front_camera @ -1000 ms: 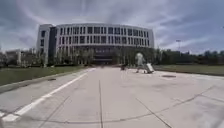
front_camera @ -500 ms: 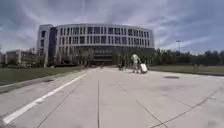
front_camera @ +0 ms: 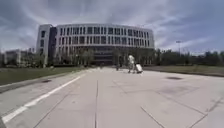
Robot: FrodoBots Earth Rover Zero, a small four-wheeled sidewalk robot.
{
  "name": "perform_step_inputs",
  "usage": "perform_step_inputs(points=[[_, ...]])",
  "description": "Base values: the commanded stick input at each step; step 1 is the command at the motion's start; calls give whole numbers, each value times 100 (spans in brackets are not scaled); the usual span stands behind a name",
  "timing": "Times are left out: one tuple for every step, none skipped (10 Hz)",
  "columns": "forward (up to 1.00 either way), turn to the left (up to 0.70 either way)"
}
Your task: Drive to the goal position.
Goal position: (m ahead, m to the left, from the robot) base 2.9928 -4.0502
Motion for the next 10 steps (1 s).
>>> perform_step_inputs(points=[[50, 0], [50, 0], [50, 0], [50, 0], [50, 0], [50, 0], [50, 0], [50, 0], [50, 0], [50, 0]])
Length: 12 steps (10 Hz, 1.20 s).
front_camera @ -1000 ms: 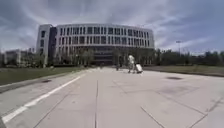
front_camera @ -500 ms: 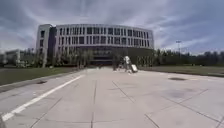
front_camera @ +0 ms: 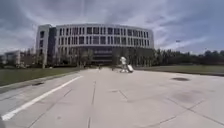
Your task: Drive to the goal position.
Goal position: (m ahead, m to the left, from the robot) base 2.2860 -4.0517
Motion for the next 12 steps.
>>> perform_step_inputs(points=[[50, 0], [50, 0], [50, 0], [50, 0], [50, 0], [50, 0], [50, 0], [50, 0], [50, 0], [50, 0], [50, 0], [50, 0]])
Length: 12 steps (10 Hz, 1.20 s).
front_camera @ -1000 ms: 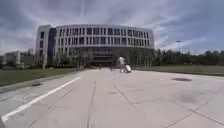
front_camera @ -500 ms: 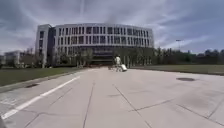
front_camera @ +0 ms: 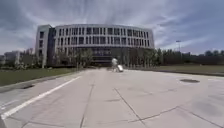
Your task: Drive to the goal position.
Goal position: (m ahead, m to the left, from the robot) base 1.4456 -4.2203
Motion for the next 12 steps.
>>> perform_step_inputs(points=[[50, 0], [50, 0], [50, 0], [50, 0], [50, 0], [50, 0], [50, 0], [50, 0], [50, 0], [50, 0], [50, 0], [50, 0]])
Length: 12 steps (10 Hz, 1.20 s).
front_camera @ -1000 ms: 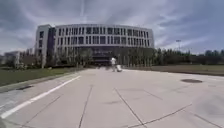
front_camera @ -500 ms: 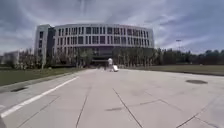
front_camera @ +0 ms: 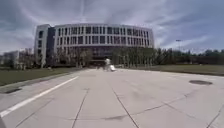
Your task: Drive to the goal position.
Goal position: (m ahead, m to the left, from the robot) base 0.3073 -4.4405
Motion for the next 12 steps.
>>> perform_step_inputs(points=[[50, 0], [50, 0], [50, 0], [50, 0], [50, 16], [50, 39], [50, 19], [50, 2], [50, 0], [50, 0], [50, 0], [50, 0]])
